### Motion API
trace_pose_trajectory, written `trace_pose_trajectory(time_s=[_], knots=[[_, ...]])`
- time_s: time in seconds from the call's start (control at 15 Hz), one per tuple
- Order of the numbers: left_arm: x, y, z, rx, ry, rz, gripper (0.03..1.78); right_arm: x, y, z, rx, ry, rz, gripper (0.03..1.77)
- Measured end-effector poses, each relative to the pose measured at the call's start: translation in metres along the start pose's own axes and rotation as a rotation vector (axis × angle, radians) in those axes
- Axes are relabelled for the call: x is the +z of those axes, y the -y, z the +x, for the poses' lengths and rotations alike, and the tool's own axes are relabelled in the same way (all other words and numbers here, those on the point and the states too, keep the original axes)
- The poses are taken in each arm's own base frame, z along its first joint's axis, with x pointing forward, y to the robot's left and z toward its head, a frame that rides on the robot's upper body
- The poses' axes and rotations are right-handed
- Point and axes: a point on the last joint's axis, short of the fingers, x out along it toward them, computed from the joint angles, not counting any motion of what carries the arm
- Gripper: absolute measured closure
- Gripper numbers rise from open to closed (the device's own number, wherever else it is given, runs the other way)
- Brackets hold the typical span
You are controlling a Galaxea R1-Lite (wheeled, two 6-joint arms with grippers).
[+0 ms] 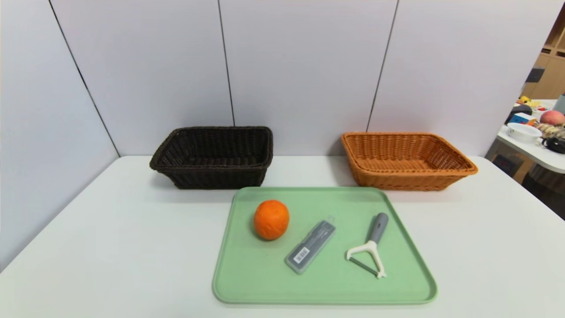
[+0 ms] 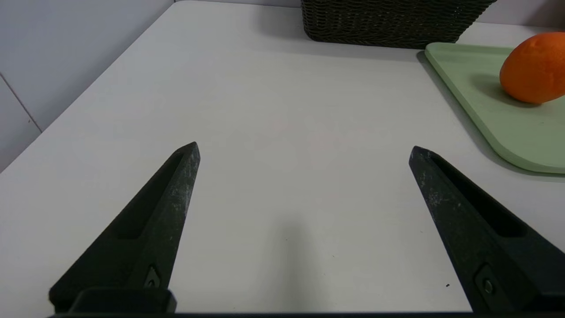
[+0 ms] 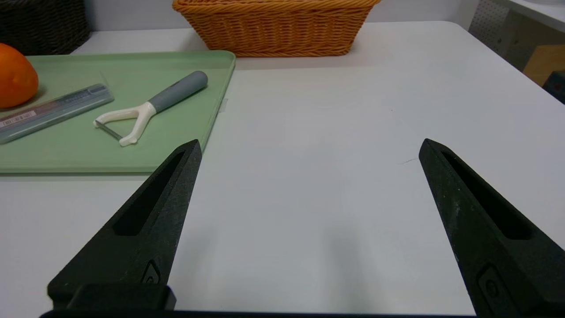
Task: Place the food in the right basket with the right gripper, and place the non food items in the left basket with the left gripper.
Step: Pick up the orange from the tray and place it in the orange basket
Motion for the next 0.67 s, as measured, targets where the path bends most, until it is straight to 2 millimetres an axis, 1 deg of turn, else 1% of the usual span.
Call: trace_pose_trajectory(time_s=[0.53, 0.67], knots=[[0.0000, 0.0001, -0.0008, -0.003, -0.017, 0.035, 0.12, -0.0004, 0.0001, -0.0001, -0.002, -0.007, 0.002, 0.10], [0.0050, 0.0004, -0.0044, -0.002, -0.043, 0.038, 0.12, 0.0002, 0.0001, -0.0006, -0.007, -0.012, -0.002, 0.10]])
